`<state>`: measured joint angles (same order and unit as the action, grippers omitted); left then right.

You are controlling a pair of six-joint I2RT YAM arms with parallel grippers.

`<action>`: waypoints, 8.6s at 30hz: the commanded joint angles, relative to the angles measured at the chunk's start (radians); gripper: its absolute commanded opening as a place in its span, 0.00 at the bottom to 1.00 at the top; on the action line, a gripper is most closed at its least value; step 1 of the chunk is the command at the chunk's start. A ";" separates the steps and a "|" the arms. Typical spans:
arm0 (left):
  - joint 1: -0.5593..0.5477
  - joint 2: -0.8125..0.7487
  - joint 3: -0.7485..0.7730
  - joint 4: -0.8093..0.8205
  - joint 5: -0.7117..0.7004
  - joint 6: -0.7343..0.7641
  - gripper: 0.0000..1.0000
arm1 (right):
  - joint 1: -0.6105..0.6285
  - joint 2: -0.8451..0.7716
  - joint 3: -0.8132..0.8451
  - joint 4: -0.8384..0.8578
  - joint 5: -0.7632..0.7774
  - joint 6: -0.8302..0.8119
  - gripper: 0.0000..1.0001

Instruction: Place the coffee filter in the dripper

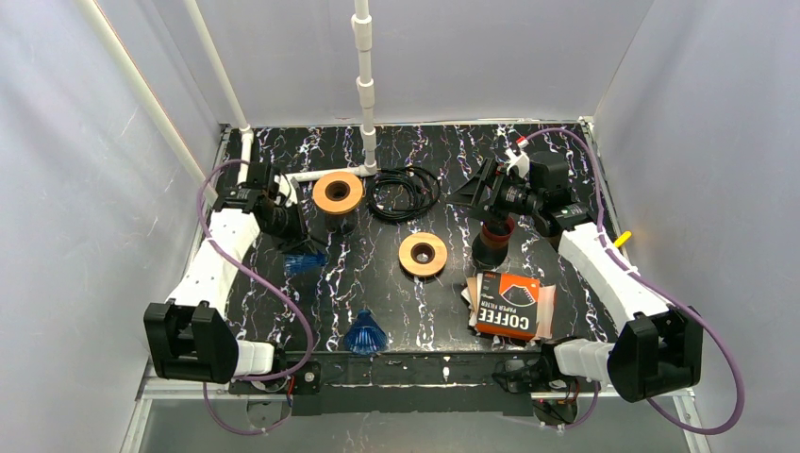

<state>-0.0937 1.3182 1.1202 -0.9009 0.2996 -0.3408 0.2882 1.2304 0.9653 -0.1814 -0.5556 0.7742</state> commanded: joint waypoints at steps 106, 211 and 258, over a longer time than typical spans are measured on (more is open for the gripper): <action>-0.727 -0.038 0.296 0.127 -0.496 -0.303 0.98 | 0.342 0.302 0.539 -0.542 0.060 -0.567 0.01; -0.005 0.224 0.421 0.160 -0.123 -0.466 0.00 | 0.299 0.115 0.386 -0.359 0.212 -0.396 0.98; 0.004 0.301 0.331 0.227 -0.036 -0.461 0.32 | 0.292 0.115 0.382 -0.356 0.210 -0.397 0.98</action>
<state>-0.0937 1.6478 1.4517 -0.6647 0.2344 -0.8181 0.5835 1.3712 1.3254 -0.5545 -0.3428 0.3870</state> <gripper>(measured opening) 0.283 0.983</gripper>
